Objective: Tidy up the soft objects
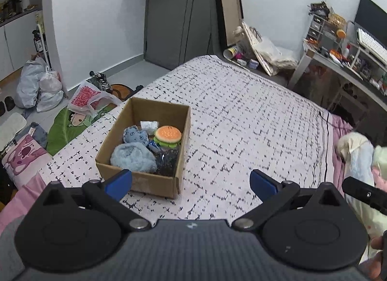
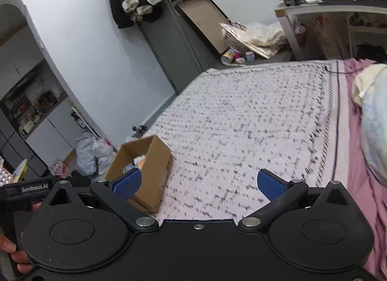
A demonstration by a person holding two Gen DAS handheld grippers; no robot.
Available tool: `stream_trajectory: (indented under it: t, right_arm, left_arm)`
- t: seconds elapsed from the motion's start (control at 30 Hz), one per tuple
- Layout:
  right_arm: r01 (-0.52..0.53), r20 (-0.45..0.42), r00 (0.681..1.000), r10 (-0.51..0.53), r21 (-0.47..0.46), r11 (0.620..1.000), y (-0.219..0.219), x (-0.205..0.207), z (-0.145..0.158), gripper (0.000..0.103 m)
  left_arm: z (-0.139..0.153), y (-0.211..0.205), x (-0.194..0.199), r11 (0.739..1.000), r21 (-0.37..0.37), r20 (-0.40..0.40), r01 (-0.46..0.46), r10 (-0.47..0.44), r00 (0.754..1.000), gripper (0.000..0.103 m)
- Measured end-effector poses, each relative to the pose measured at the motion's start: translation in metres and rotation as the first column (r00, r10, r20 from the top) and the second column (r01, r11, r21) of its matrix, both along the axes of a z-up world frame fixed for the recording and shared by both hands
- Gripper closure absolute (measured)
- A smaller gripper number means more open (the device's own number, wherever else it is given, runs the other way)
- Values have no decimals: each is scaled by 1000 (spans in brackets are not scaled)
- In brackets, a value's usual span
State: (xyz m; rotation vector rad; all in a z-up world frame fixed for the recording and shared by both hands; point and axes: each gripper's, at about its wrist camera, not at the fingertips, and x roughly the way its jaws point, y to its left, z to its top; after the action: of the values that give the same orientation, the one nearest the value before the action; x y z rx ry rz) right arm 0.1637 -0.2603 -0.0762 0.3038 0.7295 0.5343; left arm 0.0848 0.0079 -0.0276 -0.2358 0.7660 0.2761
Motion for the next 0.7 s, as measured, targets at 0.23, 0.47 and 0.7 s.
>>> stream_trajectory:
  t: [0.23,0.47,0.7]
  right_arm:
    - [10,18,1000,-9,-46,999,-2,-24,14,0]
    - [38,4,999,-38,-75,996,-2,-45,30,0]
    - [47,25,999,-44,-121,992,-3,-65,55,0]
  left_arm:
    - [9,-8,-12,998,-7,-13,66,-66,998,0]
    - [25,-7,-27,996,19,2,85,-85,996,0]
    - [32,-5,-44,993,53,0,102,-102,995,0]
